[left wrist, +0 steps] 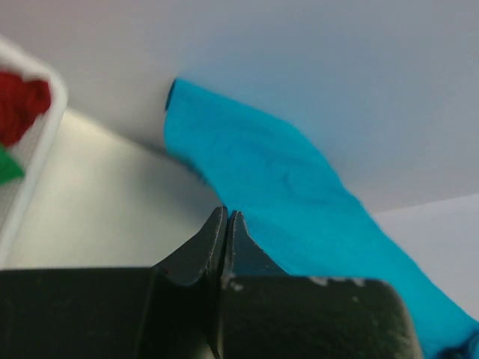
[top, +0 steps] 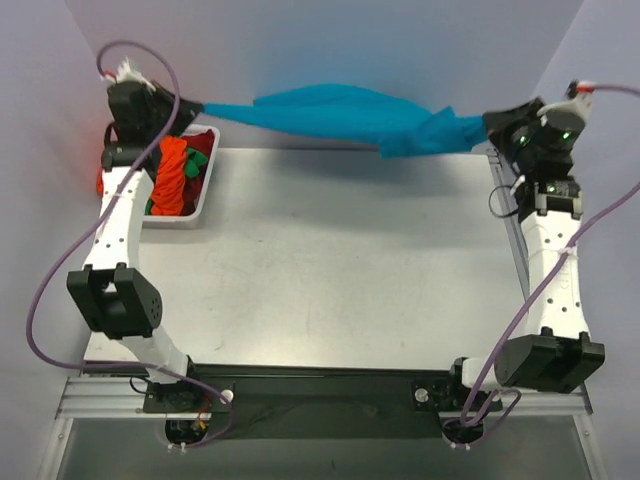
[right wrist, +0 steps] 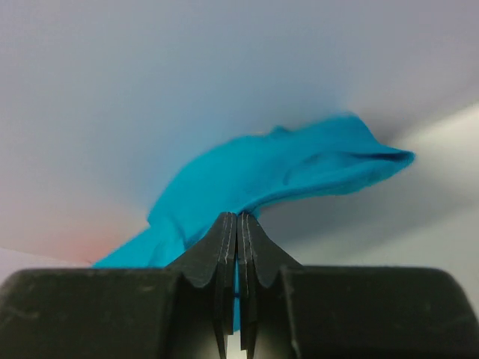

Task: Fold and stack the t-shirts
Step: Flatten out the tshirt

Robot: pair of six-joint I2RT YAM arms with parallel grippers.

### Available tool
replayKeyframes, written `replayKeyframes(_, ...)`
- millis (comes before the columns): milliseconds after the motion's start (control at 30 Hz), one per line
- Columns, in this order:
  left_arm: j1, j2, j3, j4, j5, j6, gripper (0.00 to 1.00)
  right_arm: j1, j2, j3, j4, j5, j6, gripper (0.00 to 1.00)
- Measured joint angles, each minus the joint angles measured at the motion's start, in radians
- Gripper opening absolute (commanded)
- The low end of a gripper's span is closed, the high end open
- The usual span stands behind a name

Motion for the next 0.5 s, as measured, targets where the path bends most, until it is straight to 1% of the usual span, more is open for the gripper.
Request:
replayKeyframes(133, -0.019, -0.093, -0.367, 0.086, 0.0, -0.001, 0.0, -0.014, -0.025, -0.326, 0.024, -0.008, 0.028, 0.0)
replayKeyframes(233, -0.026, -0.106, -0.587, 0.121, -0.01, -0.003, 0.0, -0.017, -0.005, -0.554, 0.013, -0.016, 0.041, 0.0)
replayKeyframes(267, -0.027, -0.106, -0.674, 0.13, -0.019, -0.005, 0.0, -0.02, 0.005, -0.607, 0.009, -0.018, 0.043, 0.0)
replayKeyframes(367, -0.031, -0.106, -0.848, 0.13, -0.041, -0.013, 0.0, -0.023, 0.047, -0.71, -0.011, -0.026, 0.045, 0.0)
replayKeyframes(500, -0.033, -0.106, -0.966, 0.13, -0.056, -0.021, 0.0, -0.028, 0.116, -0.736, -0.033, -0.03, 0.031, 0.0)
